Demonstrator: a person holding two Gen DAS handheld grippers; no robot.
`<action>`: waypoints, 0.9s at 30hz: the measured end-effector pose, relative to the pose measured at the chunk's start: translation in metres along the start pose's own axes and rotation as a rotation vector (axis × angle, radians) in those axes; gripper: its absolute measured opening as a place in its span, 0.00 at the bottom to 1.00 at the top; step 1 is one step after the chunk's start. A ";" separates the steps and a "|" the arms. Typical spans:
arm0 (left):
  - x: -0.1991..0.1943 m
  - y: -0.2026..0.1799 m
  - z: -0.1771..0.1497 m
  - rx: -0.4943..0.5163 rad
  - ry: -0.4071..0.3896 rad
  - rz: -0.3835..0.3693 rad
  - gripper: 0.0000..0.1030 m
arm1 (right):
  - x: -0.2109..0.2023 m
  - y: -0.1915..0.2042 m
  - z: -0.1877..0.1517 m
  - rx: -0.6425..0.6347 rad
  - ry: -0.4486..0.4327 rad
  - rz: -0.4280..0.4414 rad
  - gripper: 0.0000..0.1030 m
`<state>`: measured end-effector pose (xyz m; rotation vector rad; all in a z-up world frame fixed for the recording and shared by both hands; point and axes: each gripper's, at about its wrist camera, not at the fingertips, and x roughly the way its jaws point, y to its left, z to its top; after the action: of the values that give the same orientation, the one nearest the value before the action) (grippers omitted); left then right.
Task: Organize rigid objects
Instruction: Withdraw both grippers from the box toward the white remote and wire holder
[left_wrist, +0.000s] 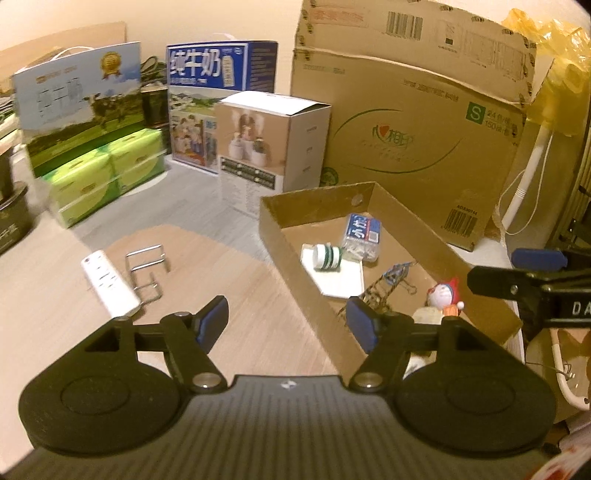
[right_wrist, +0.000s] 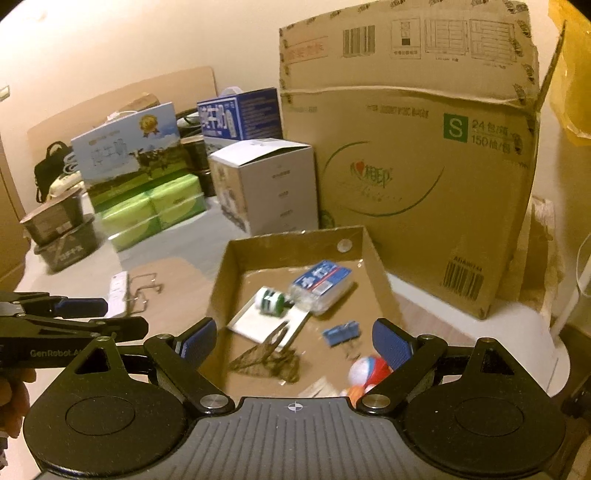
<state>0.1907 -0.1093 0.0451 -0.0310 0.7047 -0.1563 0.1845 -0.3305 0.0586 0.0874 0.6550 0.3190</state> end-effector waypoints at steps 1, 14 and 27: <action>-0.005 0.002 -0.003 -0.004 0.000 0.003 0.66 | -0.003 0.003 -0.004 0.007 0.000 0.004 0.88; -0.052 0.031 -0.041 -0.059 -0.003 0.056 0.75 | -0.033 0.043 -0.035 0.048 0.006 0.052 0.88; -0.073 0.092 -0.063 -0.130 -0.002 0.182 0.79 | -0.030 0.090 -0.049 0.007 0.014 0.120 0.88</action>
<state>0.1075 -0.0055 0.0361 -0.0904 0.7115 0.0639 0.1091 -0.2561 0.0536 0.1316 0.6661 0.4333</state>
